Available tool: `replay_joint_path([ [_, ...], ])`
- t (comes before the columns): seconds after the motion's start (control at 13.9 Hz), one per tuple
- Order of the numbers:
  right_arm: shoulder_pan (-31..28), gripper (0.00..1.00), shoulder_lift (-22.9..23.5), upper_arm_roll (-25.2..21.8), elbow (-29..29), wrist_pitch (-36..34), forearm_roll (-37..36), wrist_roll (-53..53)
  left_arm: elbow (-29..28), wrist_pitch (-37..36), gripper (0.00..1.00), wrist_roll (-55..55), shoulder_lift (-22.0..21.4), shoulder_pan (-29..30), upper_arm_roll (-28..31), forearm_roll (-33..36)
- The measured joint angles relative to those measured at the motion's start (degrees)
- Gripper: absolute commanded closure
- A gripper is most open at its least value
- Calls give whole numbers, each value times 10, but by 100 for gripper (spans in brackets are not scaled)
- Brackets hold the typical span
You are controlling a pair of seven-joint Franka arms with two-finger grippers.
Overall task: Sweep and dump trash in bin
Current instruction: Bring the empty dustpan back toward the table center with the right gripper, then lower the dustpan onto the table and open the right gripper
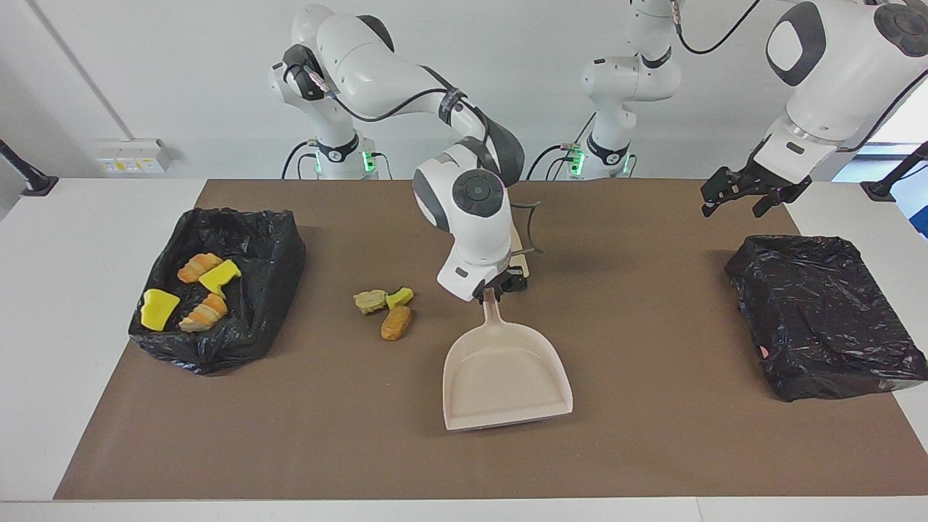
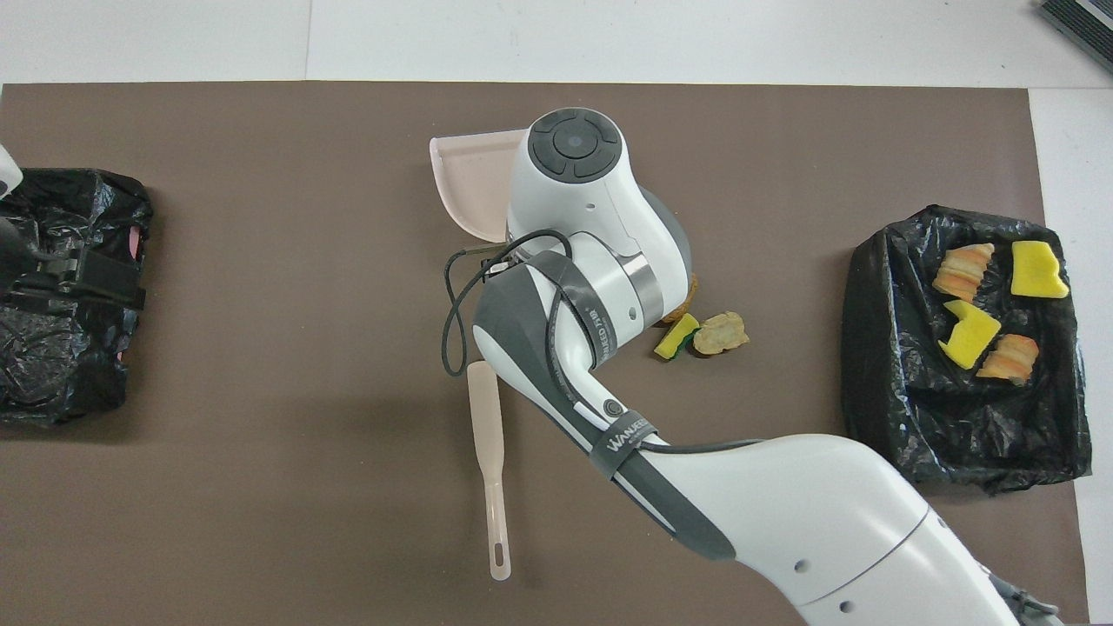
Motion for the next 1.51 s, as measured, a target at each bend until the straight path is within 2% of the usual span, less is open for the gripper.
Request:
replay_joint_path([
  [0.36, 13, 100, 35, 0, 0, 48, 1, 14, 0, 0, 0, 0, 0, 0, 0, 0],
  [0.43, 15, 86, 41, 1, 0, 51, 1, 15, 0, 0, 0, 0, 0, 0, 0, 0],
  [0.5, 16, 35, 44, 1, 0, 52, 1, 15, 0, 0, 0, 0, 0, 0, 0, 0],
  [0.58, 16, 0, 44, 1, 0, 52, 2, 15, 0, 0, 0, 0, 0, 0, 0, 0],
  [0.86, 14, 0, 34, 1, 8, 16, 2, 15, 0, 0, 0, 0, 0, 0, 0, 0],
  [1.22, 12, 0, -26, 1, 10, -68, 31, 31, 0, 0, 0, 0, 0, 0, 0, 0],
  [1.37, 15, 0, -56, 1, -18, -75, 41, 41, 0, 0, 0, 0, 0, 0, 0, 0],
  [1.51, 19, 0, -103, 4, -76, -77, 48, 43, 0, 0, 0, -2, 0, 0, 0, 0],
])
